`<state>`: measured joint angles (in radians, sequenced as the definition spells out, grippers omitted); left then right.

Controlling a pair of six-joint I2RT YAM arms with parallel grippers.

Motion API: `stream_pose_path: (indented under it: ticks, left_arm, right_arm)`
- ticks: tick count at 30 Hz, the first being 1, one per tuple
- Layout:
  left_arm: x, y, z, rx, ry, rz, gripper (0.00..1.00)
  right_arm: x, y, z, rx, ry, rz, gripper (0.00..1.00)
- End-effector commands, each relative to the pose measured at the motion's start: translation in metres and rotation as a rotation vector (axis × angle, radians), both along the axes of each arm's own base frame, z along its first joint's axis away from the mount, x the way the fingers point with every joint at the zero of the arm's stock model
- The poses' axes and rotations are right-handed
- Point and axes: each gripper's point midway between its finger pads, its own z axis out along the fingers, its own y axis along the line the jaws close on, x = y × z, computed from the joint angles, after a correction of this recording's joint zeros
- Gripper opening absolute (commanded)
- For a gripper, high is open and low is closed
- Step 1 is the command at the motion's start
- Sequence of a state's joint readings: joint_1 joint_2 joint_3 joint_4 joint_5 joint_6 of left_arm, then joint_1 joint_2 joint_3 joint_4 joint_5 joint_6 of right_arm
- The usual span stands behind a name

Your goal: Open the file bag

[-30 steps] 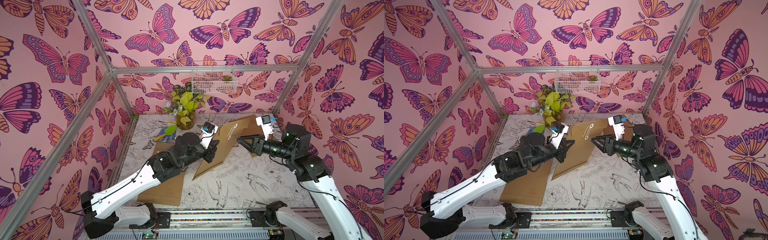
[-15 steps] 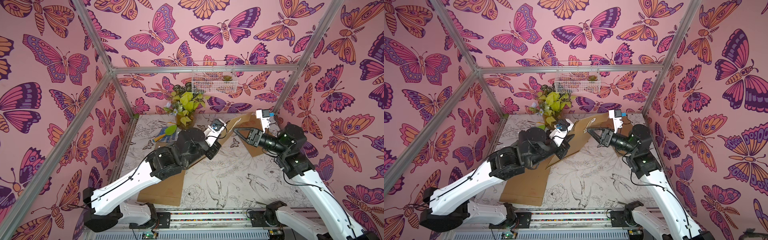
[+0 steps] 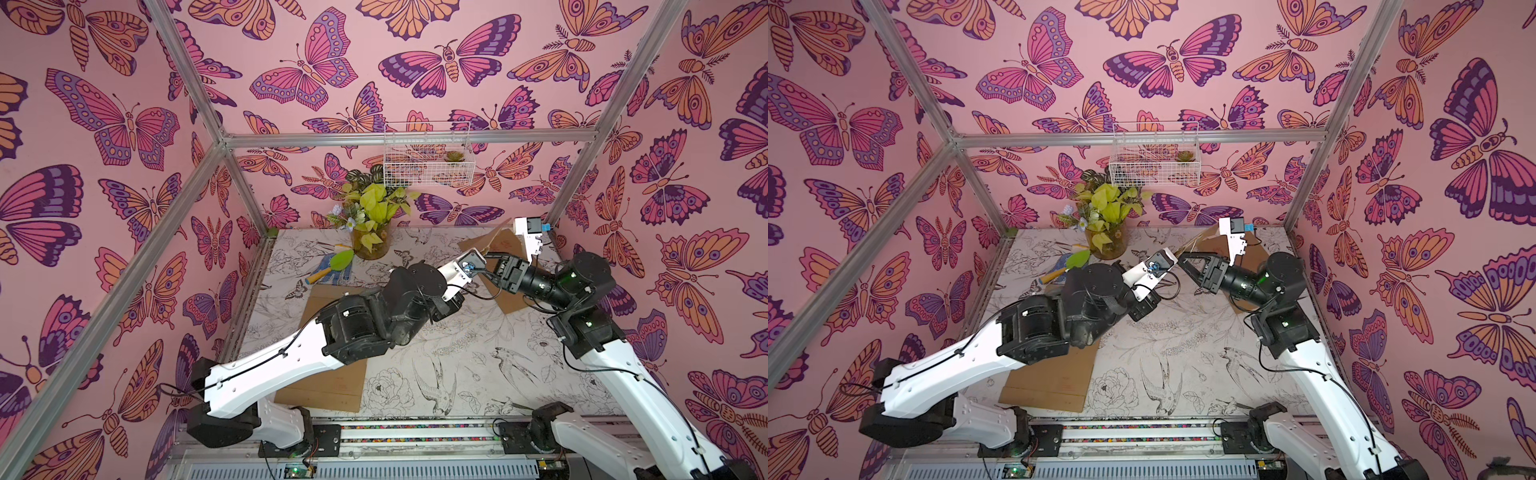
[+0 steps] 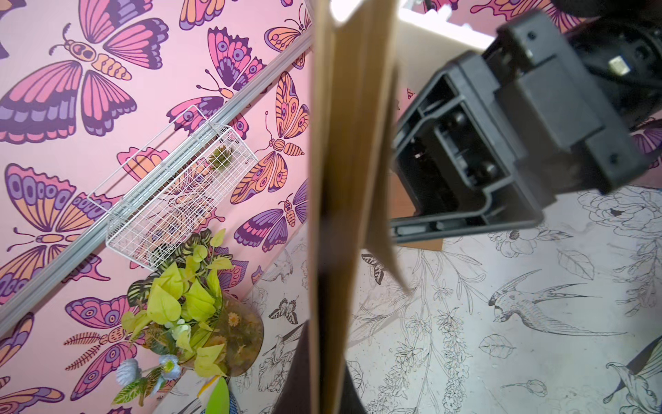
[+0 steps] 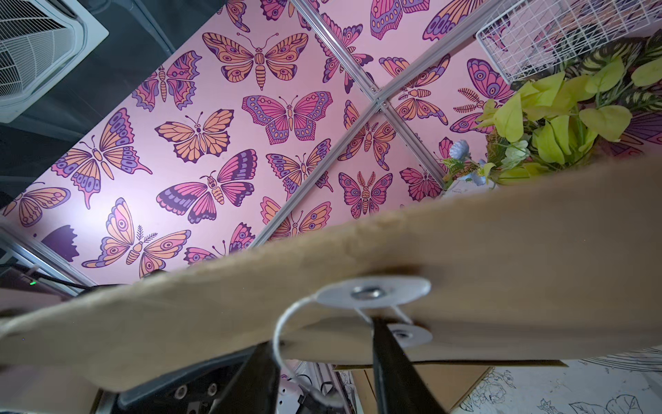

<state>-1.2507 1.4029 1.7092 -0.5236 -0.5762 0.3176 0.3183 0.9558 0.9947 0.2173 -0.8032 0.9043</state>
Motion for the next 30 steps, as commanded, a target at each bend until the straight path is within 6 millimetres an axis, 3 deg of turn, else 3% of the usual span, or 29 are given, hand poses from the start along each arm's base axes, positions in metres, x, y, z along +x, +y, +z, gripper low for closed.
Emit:
stream_pose_path:
  ticks: [1,14,28,30]
  left_arm:
    - [0.000,0.007,0.015,-0.008,-0.040,0.021,0.00]
    - [-0.001,0.011,0.015,-0.040,-0.019,0.028,0.00]
    - [-0.022,0.012,-0.009,-0.198,0.179,-0.056,0.00]
    - [-0.026,0.025,0.001,-0.268,0.192,-0.065,0.00]
  right_arm:
    - [-0.003,0.001,0.006,0.002,-0.033,0.004,0.34]
    - [-0.012,-0.004,-0.006,-0.080,-0.049,-0.027,0.00]
    - [-0.030,-0.006,-0.020,-0.212,-0.060,0.013,0.00]
    - [-0.031,-0.005,-0.024,-0.226,-0.044,0.027,0.00]
